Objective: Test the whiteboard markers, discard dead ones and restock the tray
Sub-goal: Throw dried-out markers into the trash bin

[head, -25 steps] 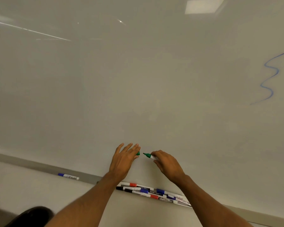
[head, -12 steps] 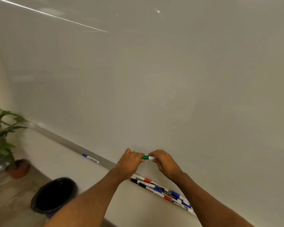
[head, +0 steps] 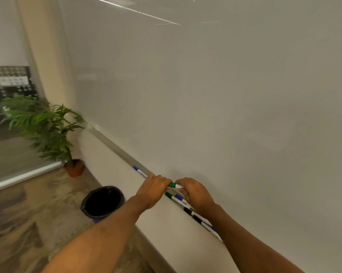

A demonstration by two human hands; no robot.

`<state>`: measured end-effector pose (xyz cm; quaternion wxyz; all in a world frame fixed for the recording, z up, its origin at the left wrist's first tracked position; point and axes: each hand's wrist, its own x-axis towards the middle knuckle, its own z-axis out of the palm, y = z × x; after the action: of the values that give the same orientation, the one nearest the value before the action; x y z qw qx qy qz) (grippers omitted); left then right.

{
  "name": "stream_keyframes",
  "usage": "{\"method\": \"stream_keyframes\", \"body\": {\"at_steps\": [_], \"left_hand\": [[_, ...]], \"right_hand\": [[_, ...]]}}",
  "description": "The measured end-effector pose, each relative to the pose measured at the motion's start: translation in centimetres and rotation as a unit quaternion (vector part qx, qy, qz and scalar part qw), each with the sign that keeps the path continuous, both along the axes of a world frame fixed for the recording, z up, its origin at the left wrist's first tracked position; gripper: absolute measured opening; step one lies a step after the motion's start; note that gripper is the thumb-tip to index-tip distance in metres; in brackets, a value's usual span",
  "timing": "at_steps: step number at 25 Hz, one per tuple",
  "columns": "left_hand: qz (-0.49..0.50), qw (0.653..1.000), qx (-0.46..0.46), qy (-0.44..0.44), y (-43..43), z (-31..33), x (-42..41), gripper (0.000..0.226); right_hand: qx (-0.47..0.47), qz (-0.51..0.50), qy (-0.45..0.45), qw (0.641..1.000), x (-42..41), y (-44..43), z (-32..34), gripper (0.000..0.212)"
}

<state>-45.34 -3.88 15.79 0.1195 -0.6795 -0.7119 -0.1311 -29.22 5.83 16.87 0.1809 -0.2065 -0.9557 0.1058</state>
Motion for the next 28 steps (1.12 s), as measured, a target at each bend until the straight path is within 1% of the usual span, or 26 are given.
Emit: {"method": "stream_keyframes", "body": {"at_steps": [2,4,5,7,9,14,20,22,25,28], "left_hand": [[0.049,0.998,0.020,-0.021,-1.5,-0.7,-2.3,0.016],[0.086,0.996,0.031,-0.021,-3.1,-1.5,-4.7,0.015],[0.096,0.995,0.024,-0.015,-3.9,-1.9,-5.9,0.019],[0.123,0.992,-0.019,-0.022,-5.5,-2.5,-8.7,0.029],[0.143,0.988,-0.050,-0.024,-6.8,-3.4,-12.0,0.038],[0.178,0.979,-0.092,-0.045,-9.5,-5.5,-20.2,0.044],[0.209,0.968,-0.118,-0.078,-11.5,-7.3,-27.8,0.046],[0.221,0.963,-0.122,-0.091,-11.7,-7.7,-30.0,0.047],[0.239,0.956,-0.135,-0.108,-11.3,-8.9,-33.3,0.050],[0.259,0.946,-0.152,-0.123,-10.2,-11.2,-36.8,0.052]], "right_hand": [[0.036,0.028,0.004,0.999,-2.9,-0.6,-1.0,0.036],[0.070,0.054,-0.004,0.996,-6.0,-1.6,-1.8,0.045],[0.079,0.061,-0.013,0.995,-7.6,-2.1,-2.1,0.049],[0.089,0.067,-0.034,0.993,-11.1,-3.5,-3.1,0.054],[0.102,0.075,-0.024,0.992,-14.7,-4.9,-4.3,0.053],[0.079,0.084,-0.023,0.993,-23.2,-7.6,-6.6,0.047],[0.087,0.098,-0.005,0.991,-31.6,-9.1,-8.3,0.038],[0.066,0.103,-0.023,0.992,-34.1,-9.1,-9.3,0.038],[0.023,0.107,-0.059,0.992,-37.7,-8.5,-10.7,0.051],[0.027,0.120,-0.093,0.988,-41.6,-7.0,-12.4,0.052]]}}
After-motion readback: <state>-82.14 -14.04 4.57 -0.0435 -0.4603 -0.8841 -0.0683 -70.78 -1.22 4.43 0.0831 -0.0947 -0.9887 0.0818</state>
